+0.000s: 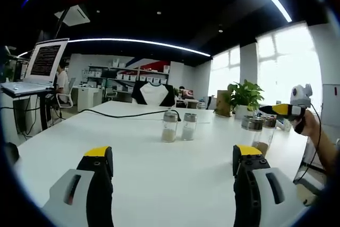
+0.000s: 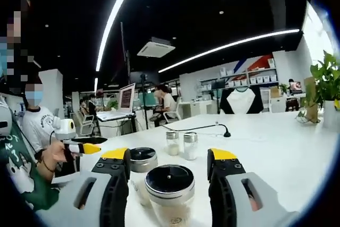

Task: Rotate the seasoning bottle until the label or dispensing opening points toward the visible target arrow and the bottle remains upright within the marked orientation range

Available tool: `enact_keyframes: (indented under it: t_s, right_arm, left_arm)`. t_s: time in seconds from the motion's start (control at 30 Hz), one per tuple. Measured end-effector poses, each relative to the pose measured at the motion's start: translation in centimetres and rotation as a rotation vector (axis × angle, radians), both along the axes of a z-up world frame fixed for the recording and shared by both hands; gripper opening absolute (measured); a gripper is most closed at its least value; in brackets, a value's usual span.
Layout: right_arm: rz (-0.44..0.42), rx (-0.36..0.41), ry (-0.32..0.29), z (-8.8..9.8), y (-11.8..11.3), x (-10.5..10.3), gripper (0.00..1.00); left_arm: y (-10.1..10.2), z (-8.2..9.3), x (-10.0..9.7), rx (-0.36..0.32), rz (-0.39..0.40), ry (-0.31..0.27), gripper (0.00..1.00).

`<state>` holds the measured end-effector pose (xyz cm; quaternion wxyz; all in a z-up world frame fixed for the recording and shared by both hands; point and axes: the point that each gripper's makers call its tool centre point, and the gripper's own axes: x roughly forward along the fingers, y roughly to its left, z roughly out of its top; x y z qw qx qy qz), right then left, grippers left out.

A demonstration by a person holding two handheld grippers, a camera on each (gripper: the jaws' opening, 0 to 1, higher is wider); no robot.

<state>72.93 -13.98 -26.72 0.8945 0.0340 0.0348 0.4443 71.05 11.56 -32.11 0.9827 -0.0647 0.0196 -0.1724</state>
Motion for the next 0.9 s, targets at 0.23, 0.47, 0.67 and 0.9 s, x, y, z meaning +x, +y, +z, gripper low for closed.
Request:
enact_keyframes:
  t_s: [0.23,0.47,0.67,0.9]
  right_arm:
    - [0.127,-0.041,0.02,-1.0,-0.2,-0.5,0.59]
    - [0.253,-0.058,-0.001,-1.3,-0.3,-1.1,0.59]
    - [0.351,-0.096,0.004,-2.5,0.5,-1.6,0.6]
    - [0.428,-0.049,0.013,-3.0,0.8,-1.7,0.55]
  left_arm:
    - [0.0,-0.1,0.1,-0.001,0.001,0.003,0.99]
    - [-0.2,0.1,0.0,-0.002,-0.004,-0.004,0.98]
    - [-0.1,0.3,-0.1,0.002,-0.003,-0.008,0.98]
    - [0.0,0.2,-0.1,0.004,-0.003,-0.005,0.99]
